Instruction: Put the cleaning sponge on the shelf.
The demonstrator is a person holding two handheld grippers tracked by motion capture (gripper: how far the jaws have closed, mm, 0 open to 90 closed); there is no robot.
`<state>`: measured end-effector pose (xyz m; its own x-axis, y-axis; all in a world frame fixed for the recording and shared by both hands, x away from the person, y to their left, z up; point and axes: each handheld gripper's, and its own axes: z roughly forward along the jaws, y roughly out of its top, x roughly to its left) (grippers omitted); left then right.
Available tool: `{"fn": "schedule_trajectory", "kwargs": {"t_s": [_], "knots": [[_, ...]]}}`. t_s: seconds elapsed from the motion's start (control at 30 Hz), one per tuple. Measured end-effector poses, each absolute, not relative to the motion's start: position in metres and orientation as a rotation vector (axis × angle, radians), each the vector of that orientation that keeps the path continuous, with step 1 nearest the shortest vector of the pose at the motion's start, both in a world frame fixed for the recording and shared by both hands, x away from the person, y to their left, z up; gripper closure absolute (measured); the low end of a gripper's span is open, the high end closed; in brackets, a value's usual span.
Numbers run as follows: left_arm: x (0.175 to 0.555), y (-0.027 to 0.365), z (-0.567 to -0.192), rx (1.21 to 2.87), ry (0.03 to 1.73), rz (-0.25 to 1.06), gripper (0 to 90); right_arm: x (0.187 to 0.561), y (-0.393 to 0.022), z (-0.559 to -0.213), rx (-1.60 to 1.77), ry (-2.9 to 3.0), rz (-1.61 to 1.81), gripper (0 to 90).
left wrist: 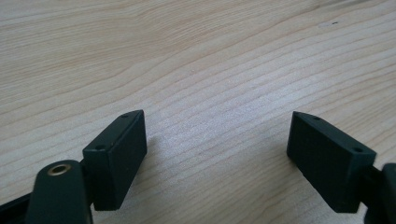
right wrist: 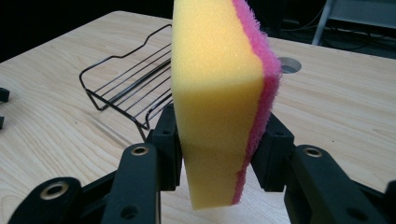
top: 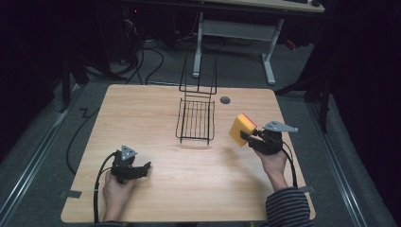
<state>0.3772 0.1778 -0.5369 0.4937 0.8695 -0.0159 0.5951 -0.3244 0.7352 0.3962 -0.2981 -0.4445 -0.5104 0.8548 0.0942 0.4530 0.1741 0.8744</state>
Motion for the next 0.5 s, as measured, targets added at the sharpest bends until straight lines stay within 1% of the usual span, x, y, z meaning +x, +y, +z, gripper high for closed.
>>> {"fn": "schedule_trajectory", "kwargs": {"t_s": [0.5], "knots": [[0.377,0.178,-0.537,2.045,1.200,0.505,20.5,0.394,-0.275,-0.417,1.144,2.070,1.324,60.1]]}}
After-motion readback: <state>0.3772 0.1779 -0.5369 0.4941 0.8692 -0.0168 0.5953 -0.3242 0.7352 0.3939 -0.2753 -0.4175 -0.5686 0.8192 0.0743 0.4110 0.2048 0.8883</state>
